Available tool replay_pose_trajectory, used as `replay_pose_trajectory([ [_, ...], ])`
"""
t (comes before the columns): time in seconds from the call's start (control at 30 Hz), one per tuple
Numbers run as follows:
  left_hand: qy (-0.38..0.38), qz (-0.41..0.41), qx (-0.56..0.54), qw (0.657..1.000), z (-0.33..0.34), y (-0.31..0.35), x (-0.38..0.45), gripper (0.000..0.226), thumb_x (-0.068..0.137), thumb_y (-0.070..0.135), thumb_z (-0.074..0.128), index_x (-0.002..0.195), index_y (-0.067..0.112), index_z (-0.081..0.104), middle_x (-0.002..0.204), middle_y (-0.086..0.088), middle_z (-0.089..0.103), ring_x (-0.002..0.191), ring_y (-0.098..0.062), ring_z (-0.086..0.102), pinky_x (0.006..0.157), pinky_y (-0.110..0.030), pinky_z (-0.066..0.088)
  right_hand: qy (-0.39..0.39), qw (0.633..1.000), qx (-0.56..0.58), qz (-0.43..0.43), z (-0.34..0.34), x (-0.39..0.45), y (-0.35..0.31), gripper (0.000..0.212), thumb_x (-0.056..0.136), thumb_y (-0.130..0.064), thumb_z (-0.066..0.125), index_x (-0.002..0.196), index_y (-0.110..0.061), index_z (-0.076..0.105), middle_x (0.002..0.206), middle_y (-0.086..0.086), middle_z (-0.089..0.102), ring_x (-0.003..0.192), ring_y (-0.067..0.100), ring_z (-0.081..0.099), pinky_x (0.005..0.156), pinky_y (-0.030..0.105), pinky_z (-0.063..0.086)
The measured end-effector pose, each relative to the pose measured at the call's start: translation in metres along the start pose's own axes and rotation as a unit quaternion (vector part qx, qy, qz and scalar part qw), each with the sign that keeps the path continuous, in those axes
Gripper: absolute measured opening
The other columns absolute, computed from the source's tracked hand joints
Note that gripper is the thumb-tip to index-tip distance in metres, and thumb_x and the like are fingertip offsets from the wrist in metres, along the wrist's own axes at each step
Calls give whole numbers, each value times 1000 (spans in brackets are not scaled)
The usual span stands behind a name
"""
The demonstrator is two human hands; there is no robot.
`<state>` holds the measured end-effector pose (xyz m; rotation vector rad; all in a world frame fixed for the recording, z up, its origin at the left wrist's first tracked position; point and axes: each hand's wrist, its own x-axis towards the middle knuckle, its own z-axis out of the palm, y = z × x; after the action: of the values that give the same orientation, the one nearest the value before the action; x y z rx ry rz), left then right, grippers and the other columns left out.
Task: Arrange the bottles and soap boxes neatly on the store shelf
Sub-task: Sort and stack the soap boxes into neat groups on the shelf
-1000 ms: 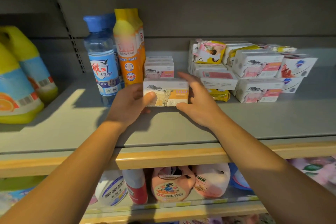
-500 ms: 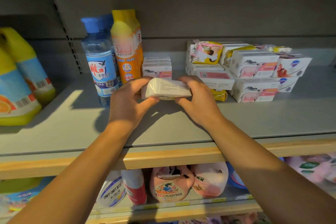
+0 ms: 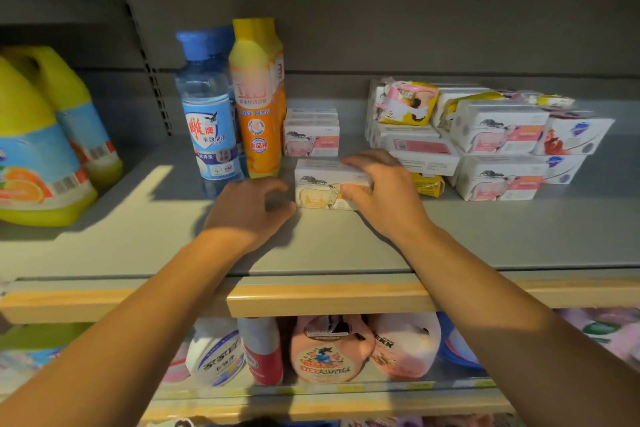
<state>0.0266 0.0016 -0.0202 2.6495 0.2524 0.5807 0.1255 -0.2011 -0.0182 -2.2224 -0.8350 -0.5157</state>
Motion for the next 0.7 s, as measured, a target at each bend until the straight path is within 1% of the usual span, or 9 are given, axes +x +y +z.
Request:
replay_pose_trajectory([
  [0.03,-25,3,18,1000,-1,-4,-2,37,88,45,63,121,30,65,120,0,69,110,-22,61,93,-37,50,3,999,-33,-15,0,0,-1,45,83,-20,71,128,-19,64,126,2,58,117,23,49,100,32,42],
  [0.1,-70,1,45,997,-2,-10,-6,44,87,53,59,126,33,61,127,3,64,117,-21,57,96,-38,49,12,994,-94,-53,2,2,-5,44,83,-19,71,127,-18,65,124,4,61,117,27,48,100,39,44],
  [0.17,-90,1,65,994,-1,-12,-6,47,87,59,53,127,36,59,131,4,61,120,-20,54,98,-40,48,18,989,-126,-75,6,5,-6,43,83,-19,70,126,-18,66,122,6,63,116,30,48,98,40,44],
  [0.23,-81,14,65,995,0,-11,-6,43,87,58,52,124,37,60,128,4,63,118,-20,55,95,-40,49,8,987,-143,-73,10,13,-6,43,85,-20,69,128,-18,64,123,7,62,118,31,47,99,40,43],
  [0.3,-68,26,60,995,1,-12,-7,40,88,58,51,120,37,63,123,4,65,115,-20,56,91,-37,50,-19,984,-159,-75,15,28,-3,43,88,-19,67,130,-17,61,125,9,59,119,32,45,100,38,39],
  [0.37,-61,40,62,995,2,-14,-7,40,87,60,48,116,38,64,117,7,67,110,-18,58,85,-33,50,-50,982,-169,-63,22,47,0,44,91,-19,63,135,-18,57,131,9,55,122,31,41,101,34,32],
  [0.43,-52,50,54,996,3,-16,-6,38,86,61,46,110,38,65,110,9,68,103,-17,60,77,-29,47,-61,980,-181,-45,33,63,1,46,93,-18,59,138,-20,53,133,7,52,123,29,41,99,31,28],
  [0.6,-24,51,55,997,6,-17,-3,35,85,57,49,100,34,68,105,5,69,101,-19,59,74,-29,47,-32,983,-171,-50,56,85,7,42,91,-14,62,132,-15,58,127,12,54,119,34,45,100,37,38],
  [0.7,-20,51,53,997,7,-15,-2,31,85,54,51,96,31,68,101,2,69,101,-21,58,73,-29,45,-21,984,-166,-54,65,96,13,42,91,-11,61,133,-14,58,127,14,55,118,35,45,100,38,38],
])
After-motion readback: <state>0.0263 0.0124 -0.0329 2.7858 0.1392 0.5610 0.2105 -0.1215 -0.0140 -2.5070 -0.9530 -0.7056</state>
